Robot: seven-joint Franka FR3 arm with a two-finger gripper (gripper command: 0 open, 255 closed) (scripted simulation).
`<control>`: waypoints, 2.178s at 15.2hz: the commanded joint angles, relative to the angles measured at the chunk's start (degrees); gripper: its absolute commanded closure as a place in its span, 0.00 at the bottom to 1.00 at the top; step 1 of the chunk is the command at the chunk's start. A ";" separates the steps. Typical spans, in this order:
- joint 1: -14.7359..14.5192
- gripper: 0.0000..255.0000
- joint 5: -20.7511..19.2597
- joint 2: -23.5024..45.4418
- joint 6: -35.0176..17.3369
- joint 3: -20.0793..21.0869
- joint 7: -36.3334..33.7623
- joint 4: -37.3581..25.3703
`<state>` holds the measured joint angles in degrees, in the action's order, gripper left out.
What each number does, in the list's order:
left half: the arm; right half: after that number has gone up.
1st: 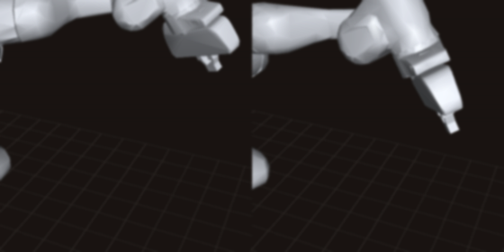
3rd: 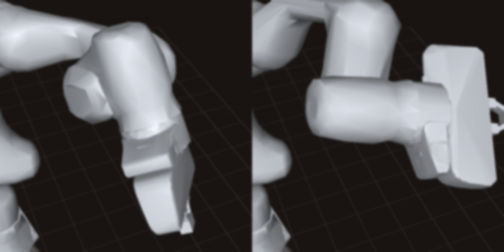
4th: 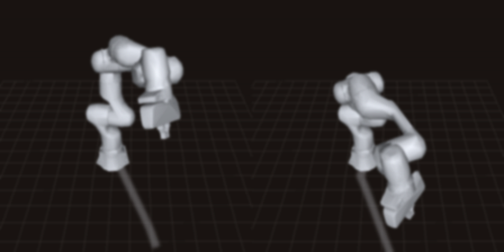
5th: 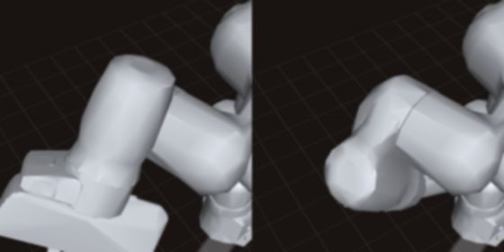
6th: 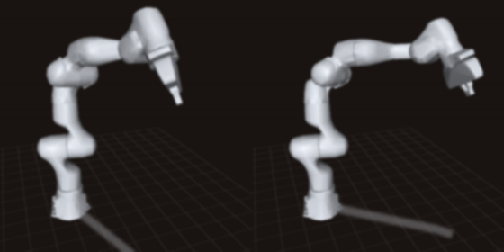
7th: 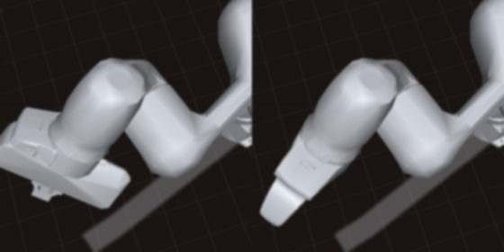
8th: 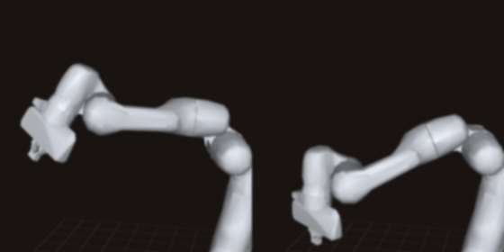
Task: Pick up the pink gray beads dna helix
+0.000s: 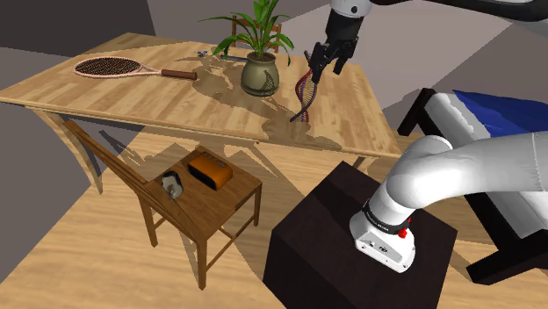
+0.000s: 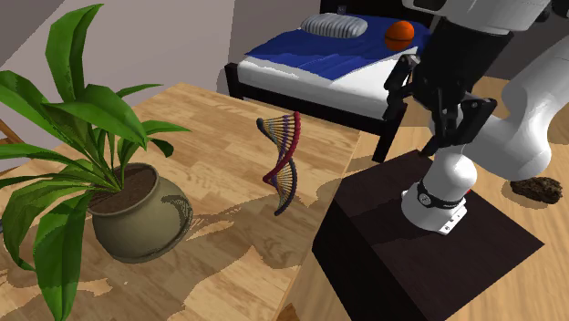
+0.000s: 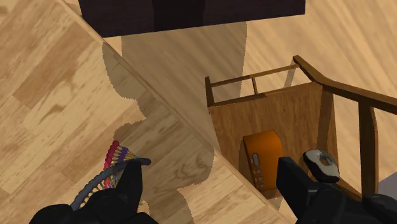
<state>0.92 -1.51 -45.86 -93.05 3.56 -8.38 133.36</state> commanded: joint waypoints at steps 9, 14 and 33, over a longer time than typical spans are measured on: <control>4.85 0.00 -1.62 18.44 0.12 -4.55 -1.27 -14.12; 7.29 0.00 -1.65 29.74 2.07 -7.51 -1.82 -24.58; 9.30 1.00 -1.08 38.58 -1.10 -10.08 -2.28 -27.88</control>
<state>10.22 -2.58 -7.30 -94.16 -6.51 -10.65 105.45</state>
